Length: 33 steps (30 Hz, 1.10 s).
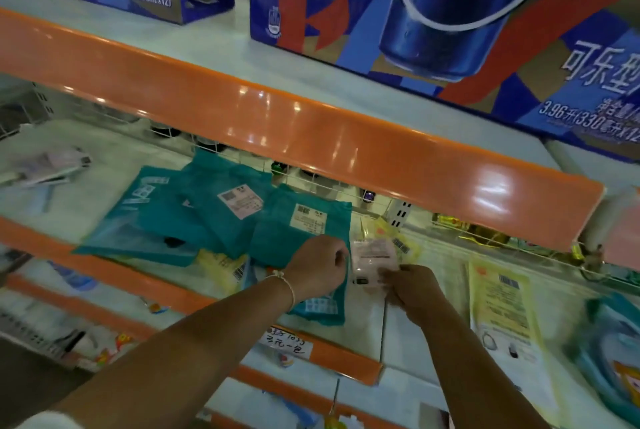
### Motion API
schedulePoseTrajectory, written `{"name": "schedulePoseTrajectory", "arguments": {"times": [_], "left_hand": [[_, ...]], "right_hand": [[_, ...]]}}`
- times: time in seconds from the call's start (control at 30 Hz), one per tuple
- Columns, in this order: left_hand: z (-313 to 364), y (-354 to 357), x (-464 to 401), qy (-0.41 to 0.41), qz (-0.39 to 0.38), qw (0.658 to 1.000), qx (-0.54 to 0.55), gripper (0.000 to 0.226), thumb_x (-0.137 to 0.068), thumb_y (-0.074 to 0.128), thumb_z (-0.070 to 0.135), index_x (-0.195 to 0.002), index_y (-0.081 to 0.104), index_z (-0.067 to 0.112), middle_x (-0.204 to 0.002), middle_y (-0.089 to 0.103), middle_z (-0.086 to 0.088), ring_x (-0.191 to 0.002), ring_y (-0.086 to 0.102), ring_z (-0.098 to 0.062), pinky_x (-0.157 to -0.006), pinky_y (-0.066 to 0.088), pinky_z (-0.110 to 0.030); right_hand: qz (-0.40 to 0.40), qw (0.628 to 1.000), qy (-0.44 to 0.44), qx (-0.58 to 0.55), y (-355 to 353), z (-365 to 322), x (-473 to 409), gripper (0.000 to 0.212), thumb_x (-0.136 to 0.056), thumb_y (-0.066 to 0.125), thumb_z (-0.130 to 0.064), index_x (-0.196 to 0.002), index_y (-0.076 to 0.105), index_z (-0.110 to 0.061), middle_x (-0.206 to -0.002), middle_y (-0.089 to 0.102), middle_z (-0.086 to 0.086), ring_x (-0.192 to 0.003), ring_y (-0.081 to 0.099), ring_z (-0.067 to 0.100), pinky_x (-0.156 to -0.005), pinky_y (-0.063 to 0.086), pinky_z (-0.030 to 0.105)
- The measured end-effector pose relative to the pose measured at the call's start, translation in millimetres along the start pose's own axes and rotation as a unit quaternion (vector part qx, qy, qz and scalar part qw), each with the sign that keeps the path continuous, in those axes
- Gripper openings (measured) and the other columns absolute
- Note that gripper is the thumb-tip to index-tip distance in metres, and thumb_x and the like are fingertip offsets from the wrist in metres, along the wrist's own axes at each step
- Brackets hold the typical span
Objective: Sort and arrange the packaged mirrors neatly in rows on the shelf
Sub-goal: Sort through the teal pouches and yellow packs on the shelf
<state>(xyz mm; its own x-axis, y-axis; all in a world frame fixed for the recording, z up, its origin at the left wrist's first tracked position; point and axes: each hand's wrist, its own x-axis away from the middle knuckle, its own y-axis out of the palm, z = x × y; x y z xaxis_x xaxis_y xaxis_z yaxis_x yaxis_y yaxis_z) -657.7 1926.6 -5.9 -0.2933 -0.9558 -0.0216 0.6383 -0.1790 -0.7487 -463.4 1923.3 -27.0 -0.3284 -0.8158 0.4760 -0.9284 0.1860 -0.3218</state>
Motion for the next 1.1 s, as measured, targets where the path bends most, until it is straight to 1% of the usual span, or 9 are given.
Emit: {"name": "schedulePoseTrajectory", "arguments": {"times": [0.13, 0.23, 0.33, 0.4, 0.53, 0.7, 0.87, 1.0, 1.1], "left_hand": [[6, 3, -9, -0.029, -0.001, 0.999, 0.039, 0.021, -0.096, 0.047, 0.013, -0.107, 0.064, 0.009, -0.097, 0.067, -0.009, -0.063, 0.055, -0.009, -0.052, 0.046, -0.013], [5, 3, -11, -0.039, 0.024, 0.998, 0.049, 0.025, -0.097, 0.046, 0.015, -0.117, 0.061, 0.01, -0.108, 0.063, -0.008, -0.069, 0.054, -0.014, -0.063, 0.051, -0.027], [-2, -2, -10, -0.016, 0.066, 0.997, -0.027, 0.034, -0.097, 0.046, 0.019, -0.131, 0.052, 0.013, -0.117, 0.055, -0.006, -0.078, 0.05, -0.016, -0.071, 0.049, -0.033], [-7, -9, -12, -0.017, 0.095, 0.995, -0.024, 0.035, -0.098, 0.045, 0.021, -0.132, 0.05, 0.012, -0.112, 0.055, -0.006, -0.075, 0.05, -0.016, -0.065, 0.045, -0.031], [-14, -32, -15, -0.157, 0.085, 0.969, 0.171, 0.037, -0.101, 0.04, 0.036, -0.103, 0.059, 0.005, -0.078, 0.057, -0.005, -0.055, 0.05, -0.013, -0.048, 0.039, -0.026], [-53, -67, -8, -0.275, 0.105, 0.88, 0.373, 0.034, -0.098, 0.052, 0.031, -0.103, 0.061, -0.001, -0.07, 0.063, -0.006, -0.047, 0.055, -0.014, -0.04, 0.042, -0.023], [-113, -128, 15, -0.309, 0.144, 0.832, 0.438, 0.025, -0.095, 0.057, 0.02, -0.073, 0.056, 0.01, -0.055, 0.047, -0.004, -0.043, 0.041, -0.015, -0.039, 0.03, -0.022], [-168, -178, 34, -0.338, 0.13, 0.814, 0.454, 0.021, -0.093, 0.061, 0.013, -0.074, 0.054, 0.007, -0.054, 0.047, -0.007, -0.043, 0.04, -0.015, -0.042, 0.03, -0.024], [-208, -214, 49, -0.349, 0.164, 0.794, 0.471, 0.022, -0.094, 0.06, 0.009, -0.072, 0.055, 0.006, -0.057, 0.049, -0.009, -0.046, 0.043, -0.016, -0.045, 0.034, -0.025]], "right_hand": [[-0.047, 0.973, 0.058, -0.217, -17, -4, 1, 0.012, -0.095, 0.047, 0.006, -0.101, 0.057, 0.009, -0.085, 0.061, 0.019, -0.069, 0.059, 0.025, -0.049, 0.053, 0.028], [-0.079, 0.946, 0.072, -0.307, -23, -8, 5, 0.016, -0.1, 0.04, 0.003, -0.101, 0.056, 0.003, -0.086, 0.062, 0.015, -0.075, 0.06, 0.024, -0.046, 0.055, 0.024], [-0.105, 0.944, 0.043, -0.31, -19, -11, 7, 0.021, -0.101, 0.039, -0.001, -0.103, 0.06, -0.003, -0.088, 0.066, 0.012, -0.075, 0.062, 0.021, -0.053, 0.056, 0.025], [-0.127, 0.939, 0.018, -0.32, -10, -15, 8, 0.022, -0.101, 0.039, 0.0, -0.107, 0.06, -0.002, -0.091, 0.067, 0.013, -0.075, 0.065, 0.02, -0.054, 0.057, 0.025], [-0.175, 0.934, -0.025, -0.309, 26, -31, 17, 0.022, -0.102, 0.04, -0.003, -0.116, 0.056, 0.003, -0.098, 0.067, 0.017, -0.076, 0.067, 0.021, -0.055, 0.057, 0.025], [-0.205, 0.943, -0.051, -0.256, 88, -51, 32, 0.022, -0.102, 0.042, -0.004, -0.114, 0.059, 0.003, -0.087, 0.066, 0.015, -0.066, 0.061, 0.019, -0.05, 0.05, 0.024], [-0.237, 0.948, -0.048, -0.208, 158, -79, 46, 0.023, -0.101, 0.044, -0.004, -0.115, 0.059, 0.005, -0.091, 0.067, 0.016, -0.075, 0.061, 0.022, -0.054, 0.052, 0.024], [-0.248, 0.954, -0.058, -0.16, 226, -102, 63, 0.018, -0.101, 0.046, -0.005, -0.104, 0.063, -0.001, -0.087, 0.063, 0.014, -0.061, 0.061, 0.014, -0.048, 0.05, 0.021], [-0.248, 0.956, -0.056, -0.146, 281, -117, 73, 0.013, -0.099, 0.052, -0.007, -0.1, 0.064, -0.004, -0.098, 0.065, 0.016, -0.079, 0.063, 0.021, -0.064, 0.055, 0.029]]}}
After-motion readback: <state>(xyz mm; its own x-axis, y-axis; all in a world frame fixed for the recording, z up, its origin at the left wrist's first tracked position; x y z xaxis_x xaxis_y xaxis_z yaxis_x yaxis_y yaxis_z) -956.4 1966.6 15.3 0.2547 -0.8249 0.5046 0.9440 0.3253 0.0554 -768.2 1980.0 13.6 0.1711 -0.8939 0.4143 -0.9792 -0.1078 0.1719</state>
